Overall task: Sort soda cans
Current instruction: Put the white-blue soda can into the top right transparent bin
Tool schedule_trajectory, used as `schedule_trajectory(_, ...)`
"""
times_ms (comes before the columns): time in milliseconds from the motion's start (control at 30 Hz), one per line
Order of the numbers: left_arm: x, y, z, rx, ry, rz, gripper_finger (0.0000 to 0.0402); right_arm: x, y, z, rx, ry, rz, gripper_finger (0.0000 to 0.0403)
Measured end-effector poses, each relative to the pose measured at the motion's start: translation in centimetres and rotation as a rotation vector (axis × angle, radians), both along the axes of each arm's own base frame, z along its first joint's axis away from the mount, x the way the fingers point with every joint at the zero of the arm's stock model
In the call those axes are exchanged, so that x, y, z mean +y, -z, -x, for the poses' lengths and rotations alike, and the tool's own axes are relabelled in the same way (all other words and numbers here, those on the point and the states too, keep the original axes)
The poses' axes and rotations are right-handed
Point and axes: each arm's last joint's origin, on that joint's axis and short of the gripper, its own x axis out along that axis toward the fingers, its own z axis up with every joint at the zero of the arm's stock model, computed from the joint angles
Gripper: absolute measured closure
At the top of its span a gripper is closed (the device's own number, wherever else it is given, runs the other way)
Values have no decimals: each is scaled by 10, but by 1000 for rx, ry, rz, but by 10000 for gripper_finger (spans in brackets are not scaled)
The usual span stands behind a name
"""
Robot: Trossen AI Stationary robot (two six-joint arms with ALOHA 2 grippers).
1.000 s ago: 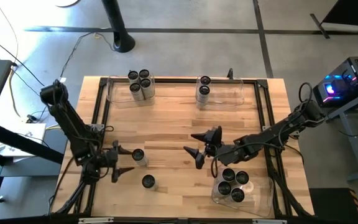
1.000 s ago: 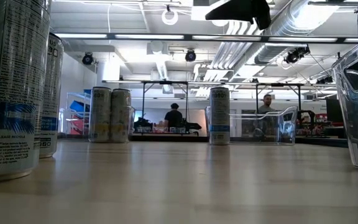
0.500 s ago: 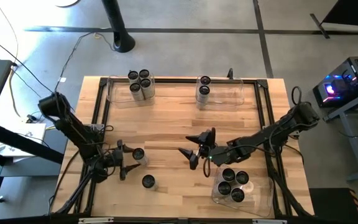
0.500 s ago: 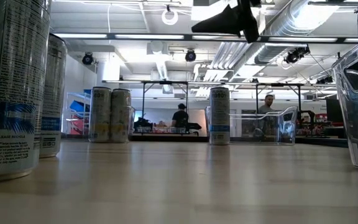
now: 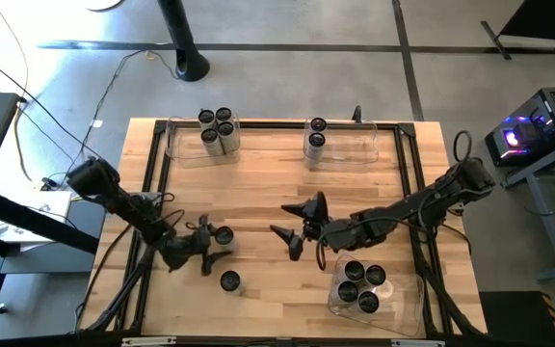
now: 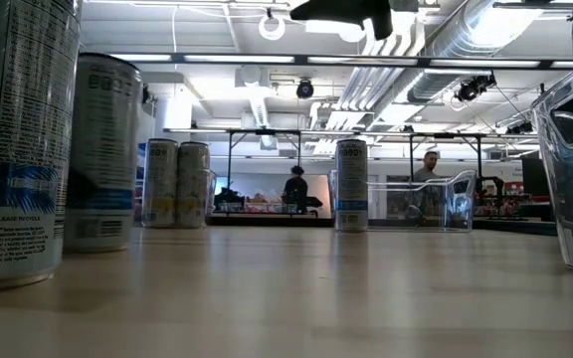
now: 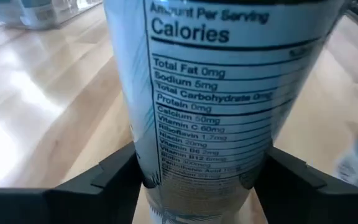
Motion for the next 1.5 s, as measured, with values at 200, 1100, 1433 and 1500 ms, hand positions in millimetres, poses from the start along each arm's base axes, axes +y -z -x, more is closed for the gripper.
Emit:
schedule_trajectory(200, 13, -1, -16, 0, 28, -44, 156, 0, 17, -8, 42, 5, -1, 77)
schedule_trajectory(1100, 107, 14, -124, -14, 109, -93, 157, -75, 64, -46, 301, -100, 243, 77)
schedule_trajectory(1433, 125, 15, -134, -45, 87, -74, 154, -95, 76, -48, 381, -180, 188, 80)
schedule_trajectory(1500, 126, 14, -134, -47, 88, -88, 152, -95, 76, -47, 386, -178, 187, 94)
